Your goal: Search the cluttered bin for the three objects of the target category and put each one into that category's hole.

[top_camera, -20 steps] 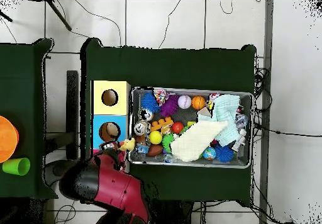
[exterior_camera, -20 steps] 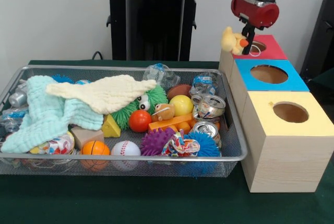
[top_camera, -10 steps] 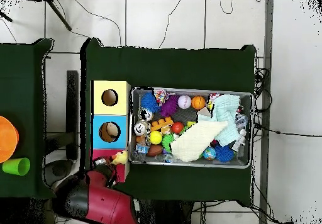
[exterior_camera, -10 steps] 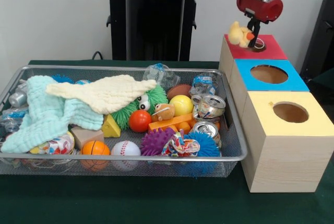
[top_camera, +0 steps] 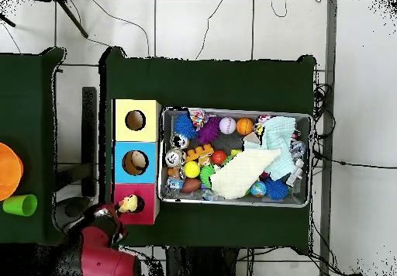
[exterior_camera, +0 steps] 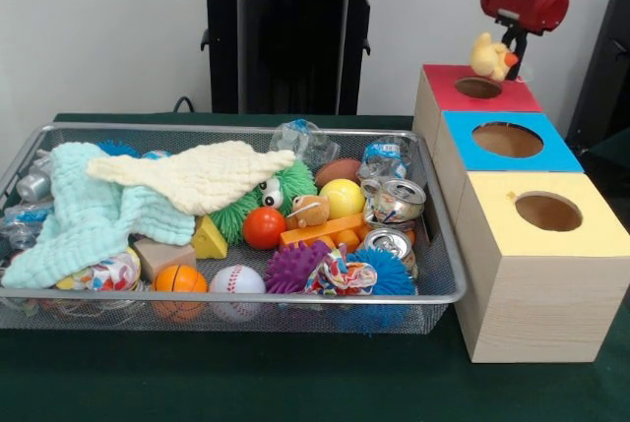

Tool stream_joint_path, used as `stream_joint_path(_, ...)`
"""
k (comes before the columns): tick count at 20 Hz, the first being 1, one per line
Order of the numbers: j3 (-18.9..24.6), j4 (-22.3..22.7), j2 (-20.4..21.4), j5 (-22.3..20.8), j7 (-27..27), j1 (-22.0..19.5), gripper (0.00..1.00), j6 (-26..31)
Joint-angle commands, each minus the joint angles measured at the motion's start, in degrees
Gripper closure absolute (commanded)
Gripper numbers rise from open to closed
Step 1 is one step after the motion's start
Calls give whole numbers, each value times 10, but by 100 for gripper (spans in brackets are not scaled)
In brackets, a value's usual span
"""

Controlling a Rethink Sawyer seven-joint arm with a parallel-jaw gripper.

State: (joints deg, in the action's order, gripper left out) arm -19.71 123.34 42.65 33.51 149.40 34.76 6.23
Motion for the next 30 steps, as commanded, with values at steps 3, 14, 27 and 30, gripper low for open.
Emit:
stream_joint_path(3, 54, 57, -30, 81, 208, 65, 100, -66)
stream_joint_path(14, 85, 76, -36, 110, 219, 94, 100, -119)
stream_joint_path(27, 89, 66, -83, 162, 257, 203, 100, -163)
stream_joint_path(30, 109, 74, -86, 149, 276, 198, 100, -192)
